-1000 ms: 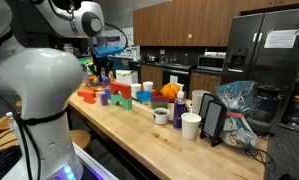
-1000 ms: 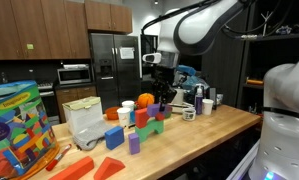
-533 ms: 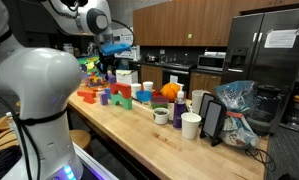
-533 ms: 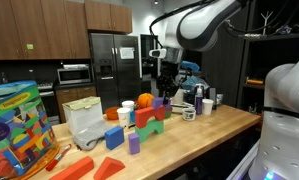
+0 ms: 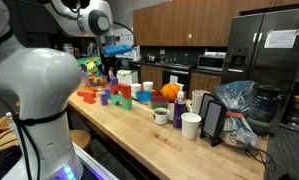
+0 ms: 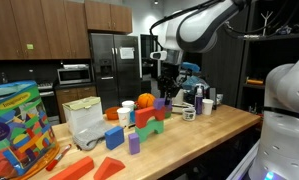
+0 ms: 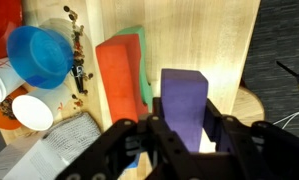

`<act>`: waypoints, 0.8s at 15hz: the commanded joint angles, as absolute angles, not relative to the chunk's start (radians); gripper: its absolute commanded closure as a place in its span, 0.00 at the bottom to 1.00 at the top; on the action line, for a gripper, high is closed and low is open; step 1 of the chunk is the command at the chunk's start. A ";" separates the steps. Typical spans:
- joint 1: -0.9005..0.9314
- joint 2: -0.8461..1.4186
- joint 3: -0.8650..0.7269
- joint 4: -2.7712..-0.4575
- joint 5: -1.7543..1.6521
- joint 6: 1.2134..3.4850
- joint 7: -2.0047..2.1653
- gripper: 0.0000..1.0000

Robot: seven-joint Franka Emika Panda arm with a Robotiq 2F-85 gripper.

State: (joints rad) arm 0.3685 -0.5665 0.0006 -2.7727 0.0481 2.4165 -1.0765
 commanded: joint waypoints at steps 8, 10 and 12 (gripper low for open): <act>0.370 -0.549 0.049 -2.771 0.004 2.433 -1.062 0.85; 0.371 -0.546 0.063 -2.771 -0.001 2.439 -1.054 0.85; 0.371 -0.545 0.079 -2.771 -0.008 2.449 -1.041 0.85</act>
